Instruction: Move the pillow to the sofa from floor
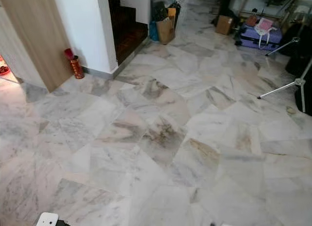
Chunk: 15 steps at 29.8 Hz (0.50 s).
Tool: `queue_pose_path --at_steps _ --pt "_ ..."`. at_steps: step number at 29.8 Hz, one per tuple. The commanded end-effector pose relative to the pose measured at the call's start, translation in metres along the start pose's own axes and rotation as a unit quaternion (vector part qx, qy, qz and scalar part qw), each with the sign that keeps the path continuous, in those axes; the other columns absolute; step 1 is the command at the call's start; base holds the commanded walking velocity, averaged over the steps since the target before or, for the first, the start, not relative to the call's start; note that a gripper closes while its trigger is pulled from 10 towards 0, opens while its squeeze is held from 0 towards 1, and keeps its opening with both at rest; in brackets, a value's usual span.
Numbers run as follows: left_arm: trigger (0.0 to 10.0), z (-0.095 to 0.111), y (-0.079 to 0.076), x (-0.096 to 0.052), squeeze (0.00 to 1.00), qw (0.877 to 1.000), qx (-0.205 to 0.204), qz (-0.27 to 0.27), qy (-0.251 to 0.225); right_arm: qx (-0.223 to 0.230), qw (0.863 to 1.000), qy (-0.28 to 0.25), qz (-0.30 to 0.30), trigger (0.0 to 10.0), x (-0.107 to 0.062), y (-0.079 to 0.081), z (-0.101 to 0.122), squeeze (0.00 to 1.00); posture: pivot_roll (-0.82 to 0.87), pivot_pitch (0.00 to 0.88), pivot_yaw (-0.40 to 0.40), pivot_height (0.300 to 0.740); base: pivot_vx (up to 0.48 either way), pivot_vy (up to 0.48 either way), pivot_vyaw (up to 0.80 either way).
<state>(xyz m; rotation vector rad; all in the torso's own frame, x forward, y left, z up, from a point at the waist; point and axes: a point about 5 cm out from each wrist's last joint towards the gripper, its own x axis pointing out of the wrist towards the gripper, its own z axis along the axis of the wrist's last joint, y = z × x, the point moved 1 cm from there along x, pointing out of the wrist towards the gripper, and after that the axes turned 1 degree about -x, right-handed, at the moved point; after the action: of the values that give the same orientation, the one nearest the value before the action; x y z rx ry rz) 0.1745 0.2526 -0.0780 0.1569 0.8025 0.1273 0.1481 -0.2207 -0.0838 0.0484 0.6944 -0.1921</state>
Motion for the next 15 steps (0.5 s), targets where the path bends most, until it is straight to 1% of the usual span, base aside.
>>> queue_pose_path --at_steps 1,2,3,5,8,12,13,14,15 --pt "10.0 -0.014 0.000 -0.004 0.00 0.999 -0.017 0.007 0.029 0.007 0.996 0.094 0.002 10.0 0.001 0.003 -0.021 0.00 0.05 0.084 -0.007 0.740 0.000 0.000 0.00" --pt "10.0 -0.014 0.000 -0.004 0.00 0.999 -0.018 0.006 0.031 0.010 0.993 0.115 0.005 10.0 0.001 0.004 -0.025 0.00 0.05 0.084 -0.007 0.740 0.000 0.000 0.00" --pt "10.0 -0.015 -0.003 -0.004 0.00 0.999 -0.020 0.002 0.035 -0.003 0.991 0.130 0.017 10.0 0.002 0.010 -0.027 0.00 0.06 0.080 -0.009 0.740 0.000 0.000 0.00" --pt "10.0 -0.015 -0.005 -0.003 0.00 0.999 -0.022 0.000 0.035 -0.003 0.990 0.135 0.030 10.0 0.004 0.014 -0.027 0.00 0.06 0.081 -0.015 0.740 0.000 0.000 0.00" --pt "10.0 -0.016 -0.005 -0.004 0.00 0.999 -0.030 0.002 0.037 -0.010 0.990 0.138 0.031 10.0 0.005 0.016 -0.026 0.00 0.07 0.081 -0.018 0.740 0.000 0.000 0.00" --pt "10.0 -0.023 -0.005 -0.006 0.00 0.998 -0.040 0.005 0.055 0.015 0.988 0.151 0.024 10.0 0.007 0.017 -0.025 0.00 0.06 0.077 -0.017 0.740 0.000 0.000 0.00" --pt "10.0 -0.025 -0.005 -0.006 0.00 0.997 -0.040 0.003 0.060 0.029 0.987 0.153 0.024 10.0 0.007 0.018 -0.025 0.00 0.06 0.075 -0.020 0.740 0.000 0.000 0.00" --pt "10.0 -0.025 -0.005 -0.006 0.00 0.997 -0.040 0.003 0.060 0.029 0.987 0.153 0.024 10.0 0.007 0.018 -0.025 0.00 0.06 0.075 -0.020 0.740 0.000 0.000 0.00" --pt "10.0 -0.028 -0.006 -0.007 0.00 0.997 -0.042 0.005 0.066 0.045 0.988 0.145 0.027 10.0 0.009 0.020 -0.022 0.00 0.06 0.072 -0.021 0.740 0.000 0.000 0.80"
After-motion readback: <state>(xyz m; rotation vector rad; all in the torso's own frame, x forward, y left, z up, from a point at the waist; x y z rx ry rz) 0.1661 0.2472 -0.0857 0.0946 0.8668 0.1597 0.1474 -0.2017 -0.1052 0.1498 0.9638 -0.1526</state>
